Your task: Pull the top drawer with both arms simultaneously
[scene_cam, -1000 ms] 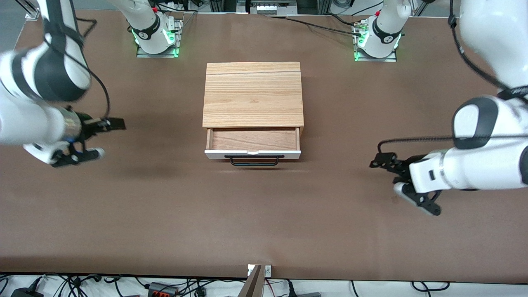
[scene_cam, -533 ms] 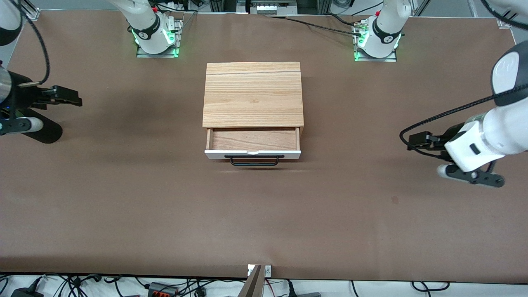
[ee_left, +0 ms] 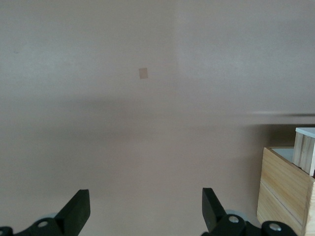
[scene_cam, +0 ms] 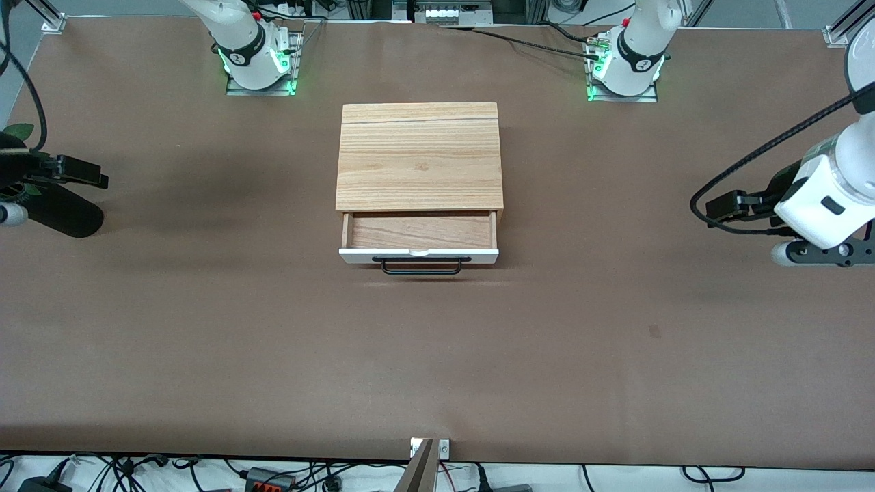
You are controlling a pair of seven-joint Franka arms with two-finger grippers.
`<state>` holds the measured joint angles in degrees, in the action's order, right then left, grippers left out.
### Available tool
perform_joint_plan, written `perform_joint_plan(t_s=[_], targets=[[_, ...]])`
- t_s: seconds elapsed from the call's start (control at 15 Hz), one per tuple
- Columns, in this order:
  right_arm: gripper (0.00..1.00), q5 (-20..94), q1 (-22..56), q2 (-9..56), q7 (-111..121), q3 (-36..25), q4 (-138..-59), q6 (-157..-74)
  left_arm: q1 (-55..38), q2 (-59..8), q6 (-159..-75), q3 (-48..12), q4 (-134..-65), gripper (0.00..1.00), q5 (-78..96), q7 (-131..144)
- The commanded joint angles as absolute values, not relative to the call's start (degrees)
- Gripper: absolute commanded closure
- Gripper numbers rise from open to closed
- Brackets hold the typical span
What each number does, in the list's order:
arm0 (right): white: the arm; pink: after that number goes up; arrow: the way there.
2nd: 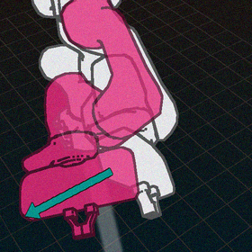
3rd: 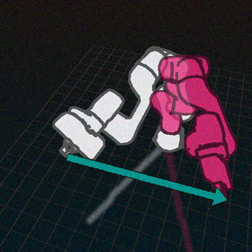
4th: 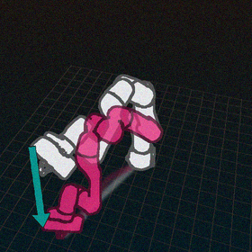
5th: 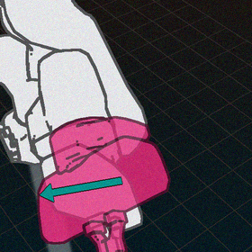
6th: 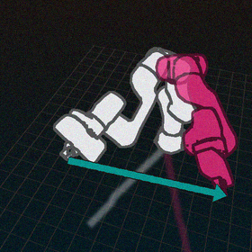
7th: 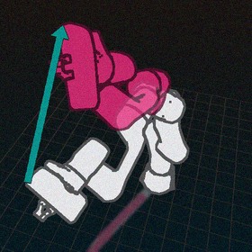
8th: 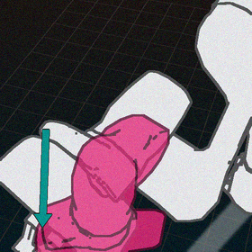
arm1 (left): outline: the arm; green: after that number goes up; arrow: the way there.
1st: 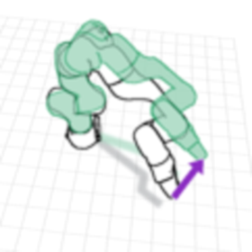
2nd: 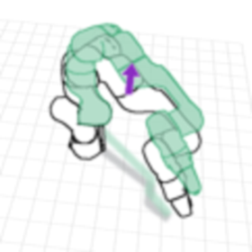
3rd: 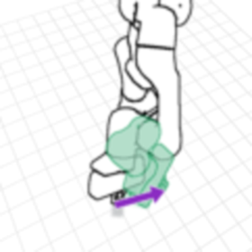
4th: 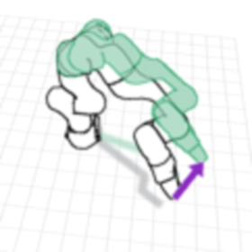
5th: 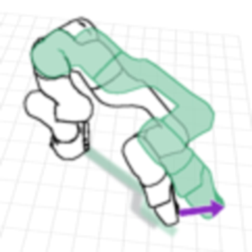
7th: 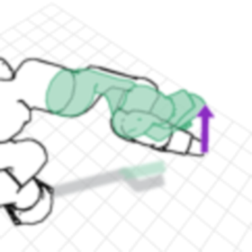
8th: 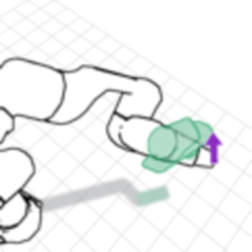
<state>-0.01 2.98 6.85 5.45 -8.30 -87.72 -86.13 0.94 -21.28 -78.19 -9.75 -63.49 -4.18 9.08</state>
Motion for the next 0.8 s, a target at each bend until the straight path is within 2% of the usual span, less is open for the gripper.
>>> perform_joint_plan(t_s=[0.0, 0.13, 0.33, 0.73], targets=[[0.0, -1.41, 2.99, -4.3, 4.31, -6.68, -100.72, -92.37, 1.93, -17.94, -81.54, -10.2, -70.38, 0.0, -1.95, 10.02], [0.0, -0.8, -1.3, -4.04, 4.57, -4.49, -99.5, -92.37, 2.9, -12.34, -86.2, -10.28, -78.7, 0.0, -0.18, 9.93], [0.0, -0.61, -3.33, -4.22, 3.52, -1.24, -98.45, -87.99, 2.37, -2.75, -92.71, -10.37, -92.25, 0.0, 0.26, 10.02], [0.0, -0.26, -5.98, -3.34, -0.35, 0.79, -97.73, -87.36, 2.9, 1.23, -94.74, -10.37, -98.34, 0.0, 0.35, 9.93]])
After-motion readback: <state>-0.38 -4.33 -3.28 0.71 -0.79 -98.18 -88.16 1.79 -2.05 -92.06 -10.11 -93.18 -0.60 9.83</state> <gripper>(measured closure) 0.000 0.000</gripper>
